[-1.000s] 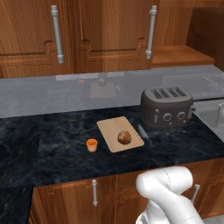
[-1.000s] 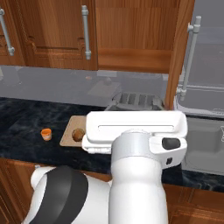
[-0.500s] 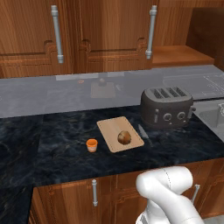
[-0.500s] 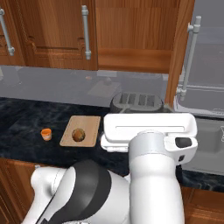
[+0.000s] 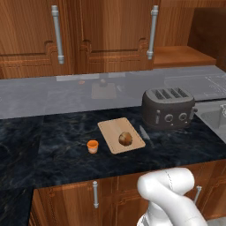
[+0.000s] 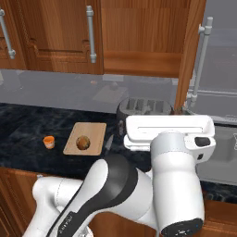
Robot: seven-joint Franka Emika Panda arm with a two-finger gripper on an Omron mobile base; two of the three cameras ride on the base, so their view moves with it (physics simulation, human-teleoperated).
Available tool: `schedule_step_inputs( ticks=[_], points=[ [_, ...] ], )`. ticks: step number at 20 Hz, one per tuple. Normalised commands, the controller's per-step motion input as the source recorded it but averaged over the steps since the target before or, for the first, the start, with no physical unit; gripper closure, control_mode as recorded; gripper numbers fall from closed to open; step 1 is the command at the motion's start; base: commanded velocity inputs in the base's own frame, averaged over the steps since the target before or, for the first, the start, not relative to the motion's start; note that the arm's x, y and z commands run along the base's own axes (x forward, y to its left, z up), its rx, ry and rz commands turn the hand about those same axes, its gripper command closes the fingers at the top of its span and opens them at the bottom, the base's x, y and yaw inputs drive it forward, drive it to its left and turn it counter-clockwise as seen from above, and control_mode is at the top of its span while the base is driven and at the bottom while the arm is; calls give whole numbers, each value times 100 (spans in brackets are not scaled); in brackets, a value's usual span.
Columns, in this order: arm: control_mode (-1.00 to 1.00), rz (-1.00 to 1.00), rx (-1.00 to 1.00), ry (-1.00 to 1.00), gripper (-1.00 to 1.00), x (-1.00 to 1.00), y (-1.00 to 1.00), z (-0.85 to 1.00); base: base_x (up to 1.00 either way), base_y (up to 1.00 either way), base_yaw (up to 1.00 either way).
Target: Pick the bread, place it on the cutting board, pick the jam, place it on the counter, and close the cabinet.
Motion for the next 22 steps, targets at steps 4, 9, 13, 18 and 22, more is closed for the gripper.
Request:
schedule_step_inputs(
  ticks=[4,9,13,18,22],
  points=[
    [-100,0,0,0,-100,42,-26,-8,0,0,0],
    [-100,0,0,0,-100,35,-31,-7,0,0,0],
    [-100,0,0,0,-100,29,-32,-7,0,0,0],
    [-100,0,0,0,-100,28,-31,-8,0,0,0],
    [-100,0,0,0,-100,11,-30,-6,0,0,0]
  ],
)
